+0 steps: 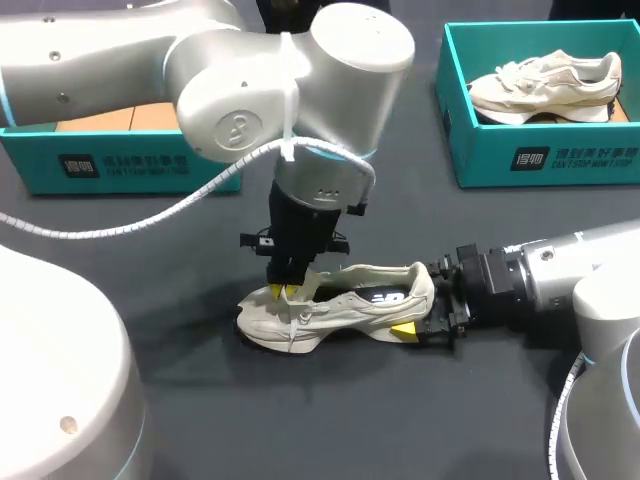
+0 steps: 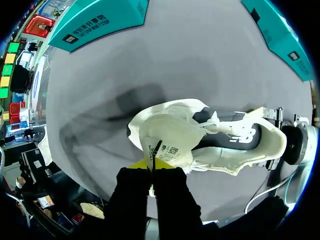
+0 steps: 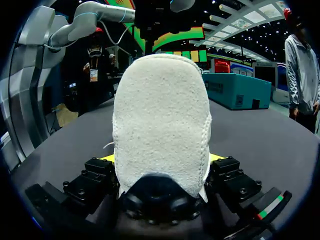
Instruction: Take the shoe out of the shoebox, open the shoe tongue, remove and reinsert the insole, then place the shoe into the shoebox
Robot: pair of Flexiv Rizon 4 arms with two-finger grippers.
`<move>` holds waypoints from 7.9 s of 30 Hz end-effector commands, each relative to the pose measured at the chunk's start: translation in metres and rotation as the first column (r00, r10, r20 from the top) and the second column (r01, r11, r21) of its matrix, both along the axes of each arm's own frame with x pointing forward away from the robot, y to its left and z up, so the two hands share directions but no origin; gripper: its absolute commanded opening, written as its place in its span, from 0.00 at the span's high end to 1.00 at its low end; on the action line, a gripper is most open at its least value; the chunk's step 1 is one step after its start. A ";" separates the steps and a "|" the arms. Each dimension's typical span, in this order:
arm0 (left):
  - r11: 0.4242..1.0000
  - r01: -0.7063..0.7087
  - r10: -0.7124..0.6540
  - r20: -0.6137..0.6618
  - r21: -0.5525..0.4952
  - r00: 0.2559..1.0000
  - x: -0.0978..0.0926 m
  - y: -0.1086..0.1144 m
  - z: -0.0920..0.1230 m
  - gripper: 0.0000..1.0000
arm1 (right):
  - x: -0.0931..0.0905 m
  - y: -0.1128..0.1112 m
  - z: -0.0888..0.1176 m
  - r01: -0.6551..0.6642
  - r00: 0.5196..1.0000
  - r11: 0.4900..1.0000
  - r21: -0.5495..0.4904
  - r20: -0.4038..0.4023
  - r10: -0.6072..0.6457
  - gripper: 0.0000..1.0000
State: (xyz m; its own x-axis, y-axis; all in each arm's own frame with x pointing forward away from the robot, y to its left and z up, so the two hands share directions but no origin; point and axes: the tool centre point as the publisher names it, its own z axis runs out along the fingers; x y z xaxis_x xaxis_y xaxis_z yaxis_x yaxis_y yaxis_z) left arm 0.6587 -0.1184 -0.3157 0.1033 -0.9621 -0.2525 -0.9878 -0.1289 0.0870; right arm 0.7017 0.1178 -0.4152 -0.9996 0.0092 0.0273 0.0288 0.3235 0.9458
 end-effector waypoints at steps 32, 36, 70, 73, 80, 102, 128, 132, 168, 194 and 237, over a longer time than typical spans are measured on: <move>0.989 -0.014 0.006 -0.055 -0.146 0.998 0.000 0.049 -0.048 0.53 | -0.001 0.001 0.000 0.001 1.000 1.000 -0.005 -0.001 -0.001 1.00; 0.984 0.006 -0.014 -0.042 -0.177 0.999 -0.002 0.055 -0.034 0.53 | -0.001 0.001 0.000 0.001 1.000 1.000 -0.005 -0.001 -0.001 1.00; 0.526 0.733 -0.742 0.187 -0.431 0.643 0.026 -0.036 0.116 1.00 | -0.001 0.001 0.000 0.001 1.000 1.000 -0.005 -0.001 -0.001 1.00; 0.411 0.806 -0.823 0.206 -0.426 0.529 0.027 -0.044 0.121 1.00 | -0.001 0.001 0.000 0.001 1.000 1.000 -0.005 -0.001 -0.001 1.00; 0.072 0.904 -0.951 0.244 -0.421 0.190 0.032 -0.064 0.133 1.00 | -0.001 0.001 0.000 0.001 1.000 1.000 -0.005 -0.001 -0.001 1.00; -0.231 0.882 -0.963 0.225 -0.410 -0.148 0.029 -0.088 0.112 1.00 | -0.001 0.001 0.000 0.001 1.000 1.000 -0.005 -0.001 -0.001 1.00; -0.282 0.867 -0.950 0.248 -0.411 -0.191 0.022 -0.107 0.038 1.00 | -0.001 0.001 0.000 0.001 1.000 1.000 -0.005 -0.001 -0.001 1.00; -0.262 0.870 -0.956 0.234 -0.418 -0.176 0.020 -0.114 0.018 1.00 | -0.001 0.001 0.000 0.001 1.000 1.000 -0.005 -0.001 -0.001 1.00; -0.082 0.882 -0.987 0.162 -0.463 -0.006 0.024 -0.120 -0.054 1.00 | -0.001 0.001 0.000 0.001 1.000 1.000 -0.005 -0.001 -0.001 1.00; -0.077 0.898 -0.991 0.130 -0.433 -0.022 -0.003 -0.083 -0.073 0.79 | -0.001 0.001 0.000 0.001 1.000 1.000 -0.005 -0.001 -0.001 1.00; 0.054 0.983 -0.994 0.084 -0.176 0.069 0.051 -0.093 -0.090 1.00 | -0.001 0.001 0.000 0.001 1.000 1.000 -0.005 -0.001 -0.001 1.00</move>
State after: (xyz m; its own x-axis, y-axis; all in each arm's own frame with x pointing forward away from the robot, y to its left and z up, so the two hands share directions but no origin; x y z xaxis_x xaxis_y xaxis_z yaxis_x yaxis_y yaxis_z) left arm 0.6982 -0.2122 -0.4010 -0.9816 -0.1770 -0.0723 -0.1793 0.9834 0.0276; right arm 0.7037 0.1170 -0.4154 -0.9996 0.0109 0.0278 0.0298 0.3232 0.9459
